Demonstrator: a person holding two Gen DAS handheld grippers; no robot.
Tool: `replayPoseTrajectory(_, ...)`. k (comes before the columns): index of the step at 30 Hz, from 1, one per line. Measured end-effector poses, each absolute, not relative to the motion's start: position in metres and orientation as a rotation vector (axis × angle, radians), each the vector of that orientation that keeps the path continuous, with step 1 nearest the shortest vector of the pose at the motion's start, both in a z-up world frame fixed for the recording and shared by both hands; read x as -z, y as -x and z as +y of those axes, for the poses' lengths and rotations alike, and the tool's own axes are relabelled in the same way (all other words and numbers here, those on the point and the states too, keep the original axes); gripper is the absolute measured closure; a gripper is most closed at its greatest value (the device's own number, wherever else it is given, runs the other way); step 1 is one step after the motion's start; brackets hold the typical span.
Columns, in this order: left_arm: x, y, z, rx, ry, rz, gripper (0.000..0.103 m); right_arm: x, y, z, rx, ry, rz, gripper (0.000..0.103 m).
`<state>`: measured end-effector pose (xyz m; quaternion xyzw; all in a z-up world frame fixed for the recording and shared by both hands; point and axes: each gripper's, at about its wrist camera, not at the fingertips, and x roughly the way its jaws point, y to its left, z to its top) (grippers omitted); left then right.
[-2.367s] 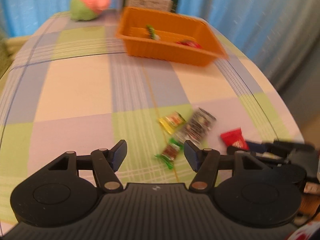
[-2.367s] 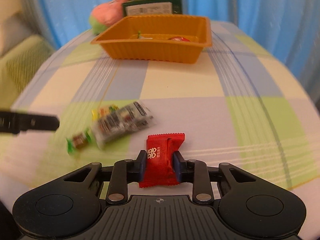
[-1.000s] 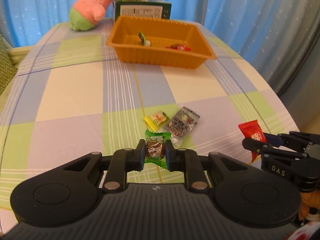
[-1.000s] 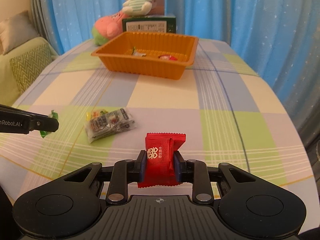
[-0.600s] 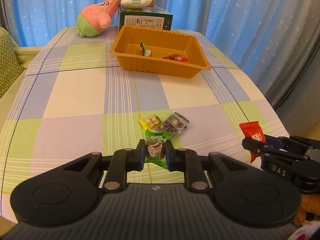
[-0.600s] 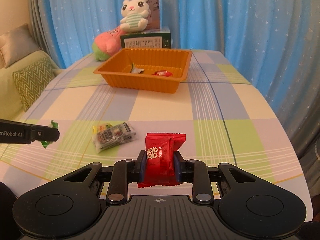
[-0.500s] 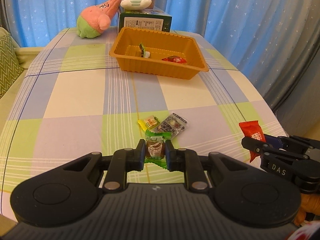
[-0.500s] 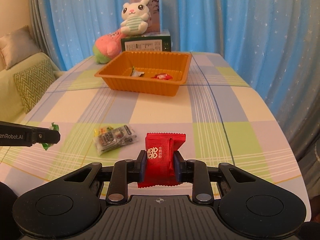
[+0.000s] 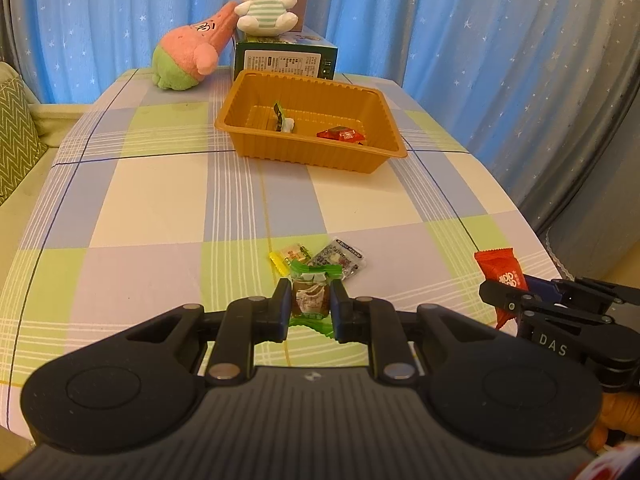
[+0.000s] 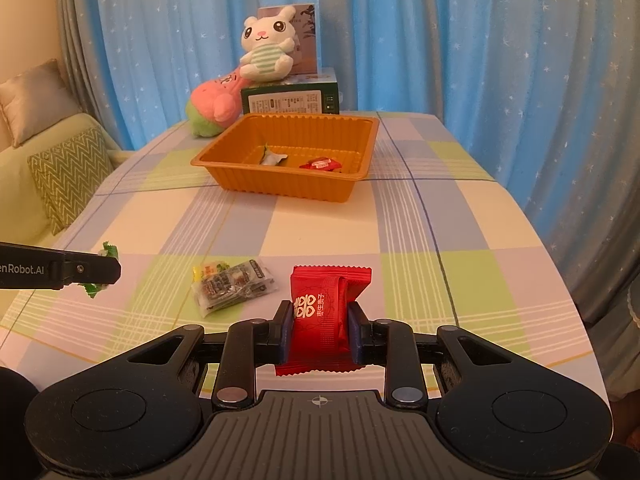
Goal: Organize snacks
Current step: 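Carry both held snacks toward the orange tray, then lower both snacks into the orange tray and open both tools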
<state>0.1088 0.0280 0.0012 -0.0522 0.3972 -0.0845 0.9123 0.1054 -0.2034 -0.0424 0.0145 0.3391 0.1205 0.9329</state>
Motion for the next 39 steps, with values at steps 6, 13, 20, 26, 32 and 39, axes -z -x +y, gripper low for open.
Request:
replayPoseTrajectory(6, -0.004, -0.113, 0.027, 0.177, 0.110, 0.813, 0.085, 0.039, -0.110, -0.206, -0.245, -0.033, 0.690, 0.075)
replayPoseTrajectory(13, -0.008, -0.125, 0.027, 0.187, 0.112, 0.805, 0.085, 0.029, -0.128, -0.210, -0.244, -0.037, 0.684, 0.075)
replayPoseTrajectory(20, -0.017, -0.148, 0.026, 0.199, 0.111, 0.788, 0.085, 0.014, -0.161, -0.209, -0.254, -0.046, 0.687, 0.075)
replayPoseTrajectory(26, -0.023, -0.172, 0.025, 0.209, 0.115, 0.777, 0.085, 0.005, -0.189, -0.206, -0.272, -0.068, 0.695, 0.075)
replayPoseTrajectory(32, -0.030, -0.196, 0.023, 0.225, 0.112, 0.767, 0.085, -0.001, -0.215, -0.202, -0.289, -0.082, 0.702, 0.075)
replayPoseTrajectory(39, -0.037, -0.225, 0.023, 0.240, 0.118, 0.759, 0.085, -0.009, -0.246, -0.198, -0.305, -0.082, 0.697, 0.075)
